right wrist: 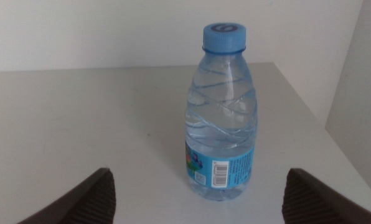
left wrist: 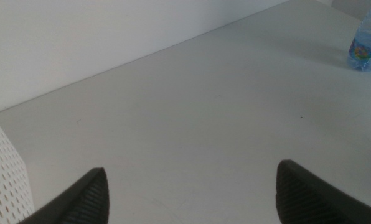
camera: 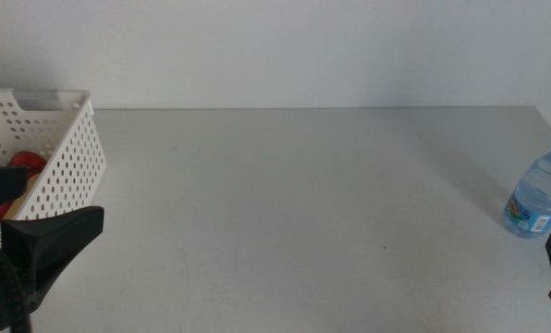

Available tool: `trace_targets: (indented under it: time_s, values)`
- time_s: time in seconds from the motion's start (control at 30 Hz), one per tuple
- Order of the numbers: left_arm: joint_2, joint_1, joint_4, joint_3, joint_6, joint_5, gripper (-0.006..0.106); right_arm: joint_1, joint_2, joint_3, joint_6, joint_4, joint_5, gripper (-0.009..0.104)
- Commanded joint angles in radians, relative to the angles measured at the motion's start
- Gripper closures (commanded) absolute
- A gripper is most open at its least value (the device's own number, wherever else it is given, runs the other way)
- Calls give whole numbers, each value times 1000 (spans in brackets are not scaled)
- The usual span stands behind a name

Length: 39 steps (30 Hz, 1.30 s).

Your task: Use arms to grab the bottles and put them into the dustbin to the left of the table.

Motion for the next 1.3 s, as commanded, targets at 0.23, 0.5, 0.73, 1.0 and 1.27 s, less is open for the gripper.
trace_targets:
  time_s: [0.23,0.5,0.73,1.0,1.27]
  values:
    - [4,0,-18,-24,-16,-77,11,-7,242,-8,6,-72,-375,17]
    - [4,0,-18,-24,-16,-77,11,-7,400,-100,-39,82,-465,17]
    - [4,0,-18,-24,-16,-77,11,-7,489,-226,-81,101,-465,17]
    - [4,0,-18,-24,-16,-77,11,-7,603,-346,-84,114,-465,17]
    - [4,0,-18,-24,-16,-77,11,-7,725,-470,-107,153,-465,17]
